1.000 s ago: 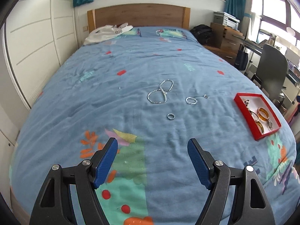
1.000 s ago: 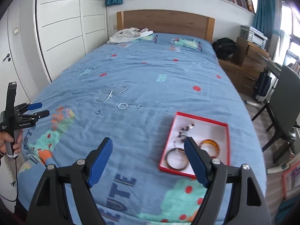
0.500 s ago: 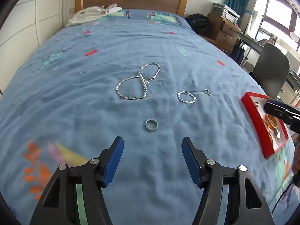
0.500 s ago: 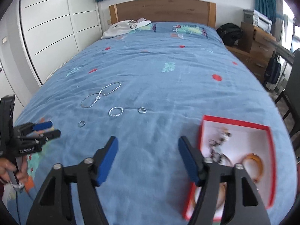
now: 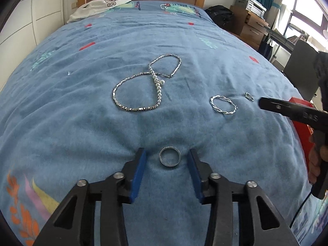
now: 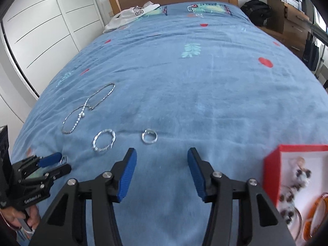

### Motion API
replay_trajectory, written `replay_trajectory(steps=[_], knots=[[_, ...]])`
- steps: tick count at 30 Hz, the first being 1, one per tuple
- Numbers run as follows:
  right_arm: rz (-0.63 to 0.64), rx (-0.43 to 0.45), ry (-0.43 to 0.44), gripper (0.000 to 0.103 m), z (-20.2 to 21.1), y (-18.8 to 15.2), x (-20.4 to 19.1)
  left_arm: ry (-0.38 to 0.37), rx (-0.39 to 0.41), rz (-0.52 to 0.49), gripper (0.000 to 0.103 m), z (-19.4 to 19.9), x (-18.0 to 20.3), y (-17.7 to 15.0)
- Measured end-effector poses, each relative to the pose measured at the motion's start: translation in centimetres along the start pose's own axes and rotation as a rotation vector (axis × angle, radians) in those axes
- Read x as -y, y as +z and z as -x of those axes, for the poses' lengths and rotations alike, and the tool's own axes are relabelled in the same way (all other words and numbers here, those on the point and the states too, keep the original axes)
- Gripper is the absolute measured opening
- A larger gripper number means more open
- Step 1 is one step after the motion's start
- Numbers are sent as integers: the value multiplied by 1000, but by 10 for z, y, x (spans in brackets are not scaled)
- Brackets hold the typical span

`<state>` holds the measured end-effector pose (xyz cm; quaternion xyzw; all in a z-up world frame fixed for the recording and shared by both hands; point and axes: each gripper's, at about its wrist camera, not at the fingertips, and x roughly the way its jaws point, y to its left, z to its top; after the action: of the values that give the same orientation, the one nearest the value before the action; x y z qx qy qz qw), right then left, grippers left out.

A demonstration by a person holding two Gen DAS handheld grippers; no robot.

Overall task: Organize jewelry
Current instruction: 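Grasp the small silver ring with the left tool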

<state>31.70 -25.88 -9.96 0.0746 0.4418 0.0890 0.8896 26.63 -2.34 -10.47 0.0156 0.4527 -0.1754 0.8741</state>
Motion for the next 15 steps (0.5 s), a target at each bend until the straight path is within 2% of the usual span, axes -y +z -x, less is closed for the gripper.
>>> replay_trajectory(steps=[2,6,8,12,15], knots=[[5,-9,11,44,-9,4,-2,-5,2,-2,28,0,0,0],[28,-13,21,40,-21,11,-9,-13,5,-16,20,0,1,-1],[36,-20,21,36,-25,13,-11,-9,6,-27,20,-1,3,-1],[38,-35,17,19,-30,13,-13,-11,9,-30,20,-1,4,0],[39,-36,22,19,-29,12,-13,-14,10,-32,20,1,5,1]])
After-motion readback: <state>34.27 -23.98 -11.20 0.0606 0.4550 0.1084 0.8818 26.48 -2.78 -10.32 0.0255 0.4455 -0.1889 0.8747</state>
